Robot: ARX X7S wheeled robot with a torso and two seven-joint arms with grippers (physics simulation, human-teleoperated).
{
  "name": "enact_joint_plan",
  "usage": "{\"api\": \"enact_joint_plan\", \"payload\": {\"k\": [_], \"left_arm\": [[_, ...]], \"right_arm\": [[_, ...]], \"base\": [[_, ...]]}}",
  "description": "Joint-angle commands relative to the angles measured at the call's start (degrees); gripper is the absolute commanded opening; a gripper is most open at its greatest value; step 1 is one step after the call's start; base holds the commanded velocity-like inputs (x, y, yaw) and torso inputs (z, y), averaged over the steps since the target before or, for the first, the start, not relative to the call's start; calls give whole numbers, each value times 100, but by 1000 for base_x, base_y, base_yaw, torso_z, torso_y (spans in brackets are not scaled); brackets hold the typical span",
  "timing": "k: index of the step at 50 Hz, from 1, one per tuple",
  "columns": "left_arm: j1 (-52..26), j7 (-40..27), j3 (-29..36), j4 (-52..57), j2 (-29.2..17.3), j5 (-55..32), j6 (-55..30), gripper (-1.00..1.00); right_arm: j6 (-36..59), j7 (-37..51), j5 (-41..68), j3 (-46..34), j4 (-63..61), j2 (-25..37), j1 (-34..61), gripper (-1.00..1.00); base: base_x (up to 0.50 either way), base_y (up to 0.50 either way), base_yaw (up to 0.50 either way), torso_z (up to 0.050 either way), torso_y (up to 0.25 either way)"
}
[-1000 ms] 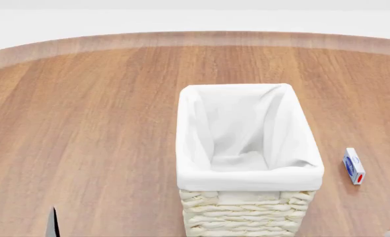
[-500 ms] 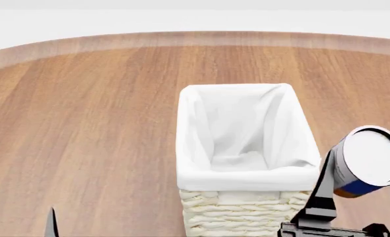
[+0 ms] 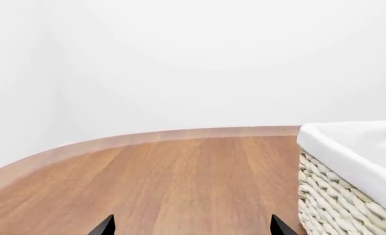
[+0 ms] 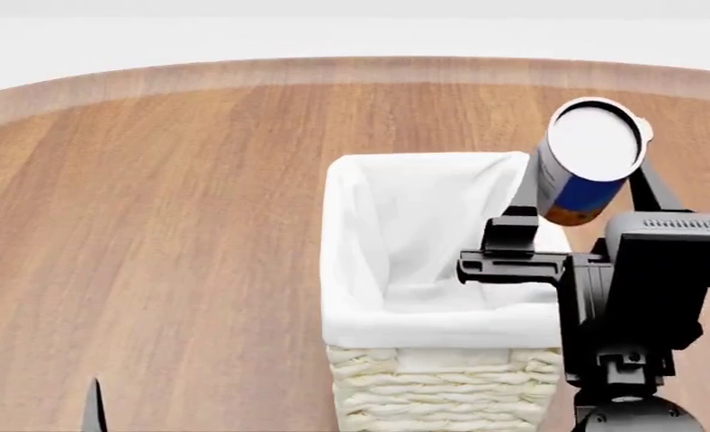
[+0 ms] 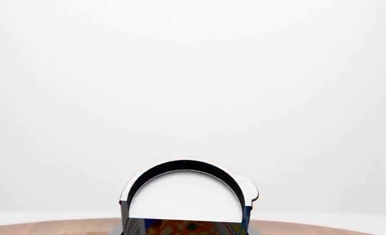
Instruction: Pick up the alphabet soup and put it in the basket.
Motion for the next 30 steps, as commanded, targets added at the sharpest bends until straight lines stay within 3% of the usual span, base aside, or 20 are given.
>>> {"api": "enact_joint_plan", "payload": {"k": [1,18,30], "left_arm": [[-8,-20,7,9,-17,-27,-15,100],[-26,-45,38,-23,-32,-36,-4,100],[-41,-45,42,-81,-41,-69,32,100]], "right_arm": [[-34,-315,-332,-376,1422,-228,1285,-100],[-938,-687,-760,-859,4286,-670,2778,-100],[-1819,-893,-1026,-1134,6966,-1157,4095,-100]], "base": [[0,0,0,0,0],[0,0,0,0,1],[0,0,0,0,1]]}}
